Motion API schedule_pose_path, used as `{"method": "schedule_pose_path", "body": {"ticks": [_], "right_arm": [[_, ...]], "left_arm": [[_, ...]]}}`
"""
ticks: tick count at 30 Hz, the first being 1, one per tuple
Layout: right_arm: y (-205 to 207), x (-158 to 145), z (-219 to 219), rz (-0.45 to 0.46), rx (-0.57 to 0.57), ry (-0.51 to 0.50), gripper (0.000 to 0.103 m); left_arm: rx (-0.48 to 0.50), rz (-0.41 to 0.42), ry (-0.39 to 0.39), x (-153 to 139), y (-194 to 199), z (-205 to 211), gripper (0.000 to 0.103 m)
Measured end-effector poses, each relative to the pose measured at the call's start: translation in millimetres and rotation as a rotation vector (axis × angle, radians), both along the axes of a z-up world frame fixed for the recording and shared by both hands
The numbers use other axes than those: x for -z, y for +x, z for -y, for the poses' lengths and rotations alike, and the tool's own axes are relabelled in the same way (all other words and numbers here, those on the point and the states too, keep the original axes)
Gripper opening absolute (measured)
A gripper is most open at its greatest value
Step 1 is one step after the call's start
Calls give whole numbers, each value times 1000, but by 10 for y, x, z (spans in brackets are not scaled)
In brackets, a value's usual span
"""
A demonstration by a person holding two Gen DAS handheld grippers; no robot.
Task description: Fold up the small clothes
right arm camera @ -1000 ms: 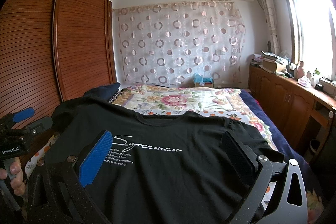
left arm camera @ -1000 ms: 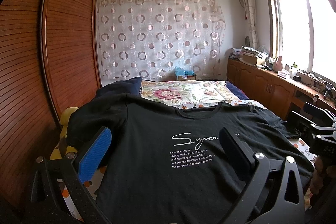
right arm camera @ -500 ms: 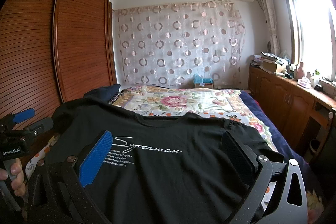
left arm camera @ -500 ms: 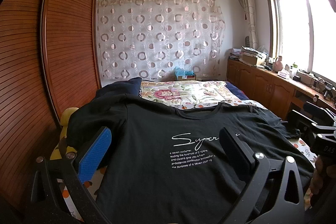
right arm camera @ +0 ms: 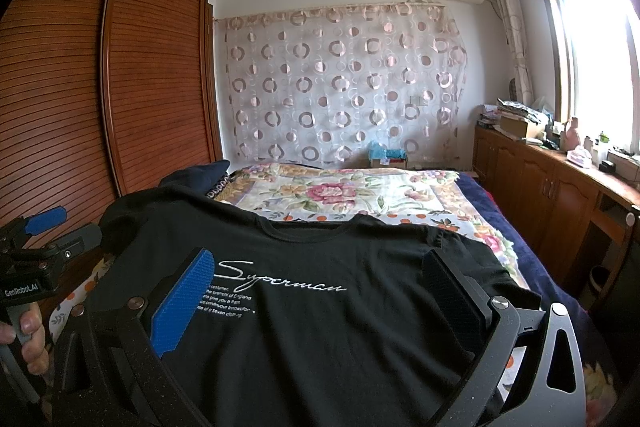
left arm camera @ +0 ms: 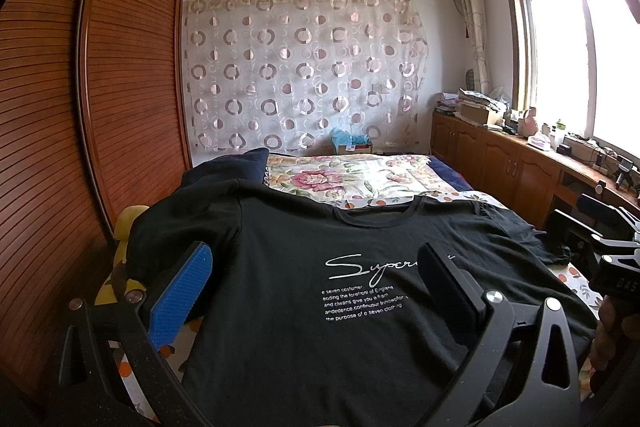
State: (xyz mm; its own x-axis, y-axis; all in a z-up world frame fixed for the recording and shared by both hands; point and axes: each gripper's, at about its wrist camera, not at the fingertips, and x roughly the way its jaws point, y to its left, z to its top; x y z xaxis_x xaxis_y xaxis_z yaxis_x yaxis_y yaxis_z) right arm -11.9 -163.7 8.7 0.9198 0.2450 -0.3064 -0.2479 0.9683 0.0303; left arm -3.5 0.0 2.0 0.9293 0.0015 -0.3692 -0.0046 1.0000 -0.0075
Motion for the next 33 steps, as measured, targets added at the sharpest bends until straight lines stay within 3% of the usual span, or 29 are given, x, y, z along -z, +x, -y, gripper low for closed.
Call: {"method": "schedule_pose_path", "body": {"ticks": [22, 33], "right_arm": [[-24, -12, -29, 7, -4, 2, 103], [59, 34, -156, -6, -74, -5, 103]], "left_arm": [[-2, 2, 2, 2, -2, 5, 103], [10, -50, 16, -63, 102, -103, 103]]}}
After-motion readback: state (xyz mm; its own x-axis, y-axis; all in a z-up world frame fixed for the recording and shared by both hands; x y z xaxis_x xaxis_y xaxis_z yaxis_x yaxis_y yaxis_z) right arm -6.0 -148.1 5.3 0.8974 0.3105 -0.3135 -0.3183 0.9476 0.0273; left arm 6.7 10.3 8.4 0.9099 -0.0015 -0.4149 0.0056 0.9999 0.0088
